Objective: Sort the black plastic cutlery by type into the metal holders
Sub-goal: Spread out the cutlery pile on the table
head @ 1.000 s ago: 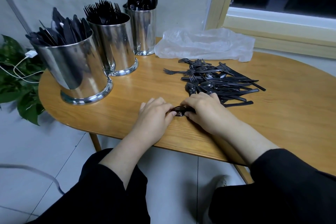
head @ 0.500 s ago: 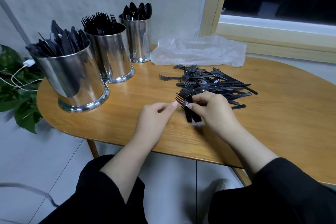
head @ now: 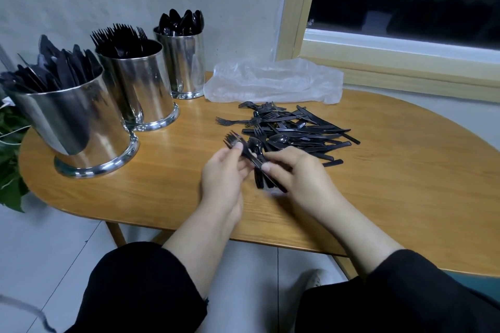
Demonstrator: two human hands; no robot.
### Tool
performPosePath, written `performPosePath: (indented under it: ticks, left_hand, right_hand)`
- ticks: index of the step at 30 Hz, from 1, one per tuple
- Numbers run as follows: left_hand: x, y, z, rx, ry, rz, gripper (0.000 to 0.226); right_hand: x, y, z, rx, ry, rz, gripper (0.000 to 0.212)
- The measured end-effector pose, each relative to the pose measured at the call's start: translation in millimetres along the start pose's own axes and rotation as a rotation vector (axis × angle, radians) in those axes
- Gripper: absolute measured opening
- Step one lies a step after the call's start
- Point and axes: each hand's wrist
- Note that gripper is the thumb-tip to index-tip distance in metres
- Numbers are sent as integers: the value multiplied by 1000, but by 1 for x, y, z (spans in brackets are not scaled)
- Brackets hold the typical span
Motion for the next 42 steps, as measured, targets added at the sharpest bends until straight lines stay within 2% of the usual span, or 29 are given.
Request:
performPosePath:
  ticks: [3, 5, 9, 14, 18, 23, 26, 29, 32, 35, 37, 40, 42]
  left_hand:
    - [-6, 6, 16, -20, 26, -67, 14]
    - [-5, 10, 24, -4, 49, -74, 14]
    - [4, 14, 31, 100, 8, 72, 13]
    - [6, 19, 28, 222, -37, 123, 14]
    - [3, 17, 21, 271, -79, 187, 24]
    - [2, 17, 19, 267, -95, 165, 19]
    - [6, 15, 19, 274, -84, 165, 18]
    - [7, 14, 19, 291, -122, 226, 25]
    - [6, 14, 18, 382, -115, 201, 25]
    - [4, 12, 13, 459, -70, 216, 24]
    - [6, 13, 15, 424, -74, 225, 26]
    - [6, 16, 19, 284, -60, 197, 26]
    - [6, 16, 21, 239, -50, 190, 26]
  right_hand:
    - [-25, 13, 14, -181, -87, -134, 26]
    - [-41, 17, 20, -159, -114, -269, 33]
    - [-50, 12, 26, -28, -52, -418, 45]
    - [-44, 0, 37, -100, 10, -467, 37]
    - [-47, -5, 40, -197, 112, -490, 25]
    - [-30, 13, 49, -338, 129, -258, 17]
    - [-2, 36, 52, -382, 9, -37, 15]
    - [19, 43, 49, -188, -163, 256, 7]
    - [27, 27, 40, -71, -201, 336, 14]
    - [26, 10, 39, -51, -167, 304, 16]
    - [22, 4, 40, -81, -136, 276, 8]
    - [1, 0, 43, -136, -64, -38, 18]
    - [-18, -2, 44, -50, 27, -306, 31]
Point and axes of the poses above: each hand's wrist, its own z-axis towards the middle knuckle, its own y-axis out of the back of the hand, x = y × z, and after that the axes turned 13 degrees about -y, right-handed
